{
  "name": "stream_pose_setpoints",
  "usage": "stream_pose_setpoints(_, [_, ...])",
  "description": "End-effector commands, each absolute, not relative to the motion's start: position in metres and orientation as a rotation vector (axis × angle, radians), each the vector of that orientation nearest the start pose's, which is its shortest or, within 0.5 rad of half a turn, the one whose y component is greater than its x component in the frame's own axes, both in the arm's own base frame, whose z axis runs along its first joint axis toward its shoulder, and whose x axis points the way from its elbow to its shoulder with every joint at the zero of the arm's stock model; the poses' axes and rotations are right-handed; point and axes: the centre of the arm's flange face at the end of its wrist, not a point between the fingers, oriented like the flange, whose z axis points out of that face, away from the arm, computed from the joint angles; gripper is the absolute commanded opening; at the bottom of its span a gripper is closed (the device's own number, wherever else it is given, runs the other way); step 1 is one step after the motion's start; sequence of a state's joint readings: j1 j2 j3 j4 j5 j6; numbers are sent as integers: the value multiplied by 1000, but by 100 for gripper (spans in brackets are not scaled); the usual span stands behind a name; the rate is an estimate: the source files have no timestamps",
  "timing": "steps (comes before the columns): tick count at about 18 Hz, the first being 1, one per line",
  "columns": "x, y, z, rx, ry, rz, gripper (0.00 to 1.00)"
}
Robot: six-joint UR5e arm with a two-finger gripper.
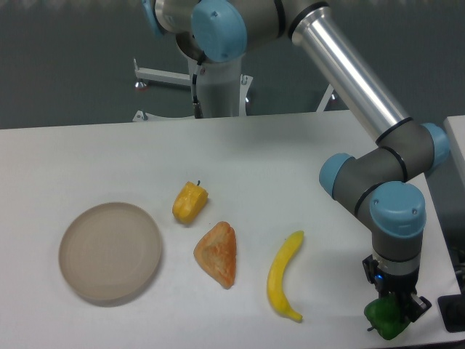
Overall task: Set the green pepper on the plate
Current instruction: 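Grasp the green pepper with the gripper and lift it off the table, then carry the held green pepper over the orange item toward the beige plate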
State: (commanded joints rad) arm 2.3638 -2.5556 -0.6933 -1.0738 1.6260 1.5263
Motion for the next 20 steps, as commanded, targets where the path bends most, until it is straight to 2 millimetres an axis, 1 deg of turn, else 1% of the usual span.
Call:
stream_pose_setpoints(2, [-532,703,300,-2795,1049,564,47])
stream_pose_setpoints(5, [-528,701,313,-2793,1034,569,47])
stream_pose_setpoints(6, [-525,699,313,-2800,1025,555,47])
stream_pose_setpoints(8, [-514,691,312,-2817,985,507,47])
stream_pose_setpoints(9, [-508,689,316,-2824,966,498,47])
stream_pose_setpoints(11, [-483,691,324,-2818,946,467,47])
stream_pose_setpoints(12, [-475,688,326,-2834,890,447,47])
stream_pose_setpoints(13, [-466,687,335,-2845,829,444,47])
stream_pose_setpoints(14, [-448,690,343,-2842,812,433,47])
stream_pose_setpoints(16, [-425,683,359,-2848,791,393,47])
stream_pose_setpoints(18, [-395,681,376,-2841,732,345,47])
stream_pose_setpoints(19, [-384,679,384,-2832,689,315,47])
stream_pose_setpoints(20, [-367,679,392,-2825,661,287,47])
